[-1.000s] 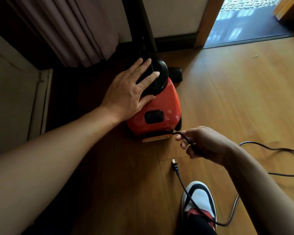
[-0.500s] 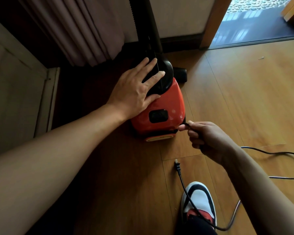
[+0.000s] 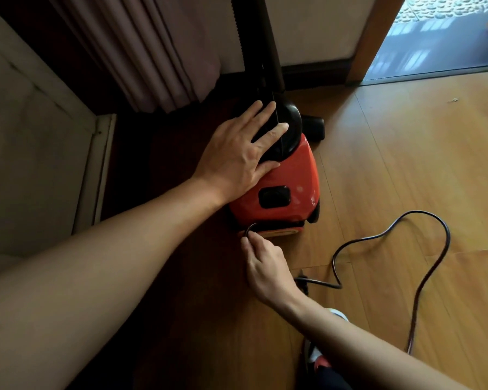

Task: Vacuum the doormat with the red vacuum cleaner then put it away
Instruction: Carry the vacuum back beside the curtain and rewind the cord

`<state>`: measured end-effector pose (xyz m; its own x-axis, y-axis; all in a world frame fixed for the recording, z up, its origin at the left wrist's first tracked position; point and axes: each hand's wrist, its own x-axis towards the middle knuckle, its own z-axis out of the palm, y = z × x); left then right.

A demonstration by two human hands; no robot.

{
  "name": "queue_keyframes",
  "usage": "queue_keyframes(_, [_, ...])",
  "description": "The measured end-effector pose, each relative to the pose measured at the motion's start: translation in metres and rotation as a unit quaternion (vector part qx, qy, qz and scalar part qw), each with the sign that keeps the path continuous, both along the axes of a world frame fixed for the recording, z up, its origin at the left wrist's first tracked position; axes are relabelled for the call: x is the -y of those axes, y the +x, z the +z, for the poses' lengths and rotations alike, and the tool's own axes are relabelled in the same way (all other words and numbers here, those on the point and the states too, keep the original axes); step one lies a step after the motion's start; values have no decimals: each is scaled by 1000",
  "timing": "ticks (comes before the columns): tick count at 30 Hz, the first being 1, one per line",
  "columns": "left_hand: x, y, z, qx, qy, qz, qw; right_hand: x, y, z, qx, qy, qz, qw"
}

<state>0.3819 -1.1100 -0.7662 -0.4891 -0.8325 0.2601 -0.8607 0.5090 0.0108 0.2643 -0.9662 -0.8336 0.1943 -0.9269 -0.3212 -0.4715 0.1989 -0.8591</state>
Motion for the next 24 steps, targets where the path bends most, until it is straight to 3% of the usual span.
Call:
queue_keyframes(3, [-1,0,0,0,5,2,1000,1,13,-13,16,-11,-53,998])
queue_keyframes(11, [-1,1,-1,-1,11,2,1000,13,17,-53,106,127,-65,984])
queue_keyframes(17, [1,4,-3,2,4,-7,1000,27,-5,-73,92,212,-54,971])
queue_keyframes(24, [4,7,-4,-6,0,-21,1000,43,-75,-80,5,193,-36,980])
